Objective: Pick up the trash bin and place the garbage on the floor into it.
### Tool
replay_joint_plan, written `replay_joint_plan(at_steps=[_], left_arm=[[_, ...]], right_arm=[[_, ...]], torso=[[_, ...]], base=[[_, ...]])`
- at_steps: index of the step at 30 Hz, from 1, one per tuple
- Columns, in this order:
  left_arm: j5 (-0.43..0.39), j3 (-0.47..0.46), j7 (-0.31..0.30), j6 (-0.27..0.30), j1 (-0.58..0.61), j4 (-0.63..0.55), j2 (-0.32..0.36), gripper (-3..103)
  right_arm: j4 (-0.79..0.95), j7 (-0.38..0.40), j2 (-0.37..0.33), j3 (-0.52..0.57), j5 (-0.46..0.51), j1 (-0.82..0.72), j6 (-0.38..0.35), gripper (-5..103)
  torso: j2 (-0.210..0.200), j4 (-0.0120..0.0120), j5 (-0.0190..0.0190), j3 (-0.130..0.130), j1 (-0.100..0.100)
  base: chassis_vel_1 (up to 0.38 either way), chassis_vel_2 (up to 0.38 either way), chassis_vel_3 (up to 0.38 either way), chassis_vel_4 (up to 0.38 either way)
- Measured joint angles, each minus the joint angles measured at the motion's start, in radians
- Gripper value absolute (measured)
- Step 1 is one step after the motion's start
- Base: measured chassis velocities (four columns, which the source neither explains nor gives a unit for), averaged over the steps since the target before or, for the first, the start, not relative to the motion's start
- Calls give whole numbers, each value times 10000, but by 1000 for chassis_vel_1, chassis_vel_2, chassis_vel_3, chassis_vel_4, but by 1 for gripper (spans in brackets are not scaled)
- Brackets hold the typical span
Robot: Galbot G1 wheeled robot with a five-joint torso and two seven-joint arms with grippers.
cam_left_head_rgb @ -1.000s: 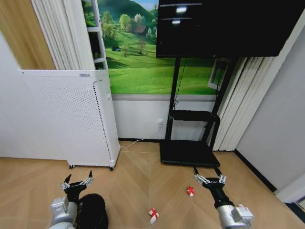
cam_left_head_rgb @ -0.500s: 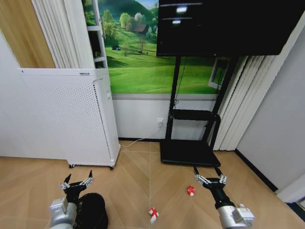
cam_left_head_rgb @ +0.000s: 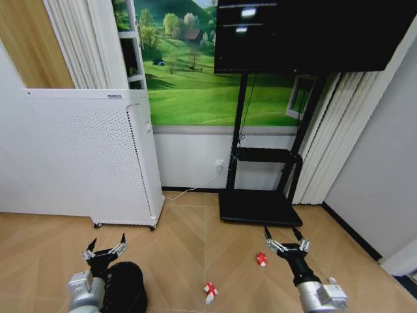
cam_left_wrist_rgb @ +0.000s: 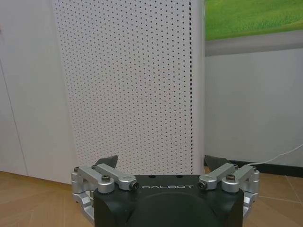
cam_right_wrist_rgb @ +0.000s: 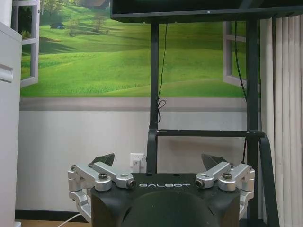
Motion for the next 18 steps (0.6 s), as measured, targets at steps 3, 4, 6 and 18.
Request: replay_joint_plan(at_steps=[3, 4, 6, 18], left_arm=[[-11, -2, -19, -153, -60, 141, 93, 100], [-11, -2, -19, -153, -60, 141, 93, 100], [100, -97, -1, -203, -22, 145, 219, 100], [-165, -939, -1199, 730, 716, 553, 1029, 100]], right_arm=[[-59, 5, -29, 20, 18, 52, 0, 100], [-59, 5, -29, 20, 18, 52, 0, 100], [-77, 21, -62, 83, 98, 88, -4, 100], [-117, 93, -167, 208, 411, 184, -37, 100]], torso=[[1, 0, 0, 1, 0], [1, 0, 0, 1, 0], [7, -1, 0, 4, 1], [32, 0, 0, 22, 11]], base=[[0, 0, 0, 0], [0, 0, 0, 0], [0, 0, 0, 0], [0, 0, 0, 0]])
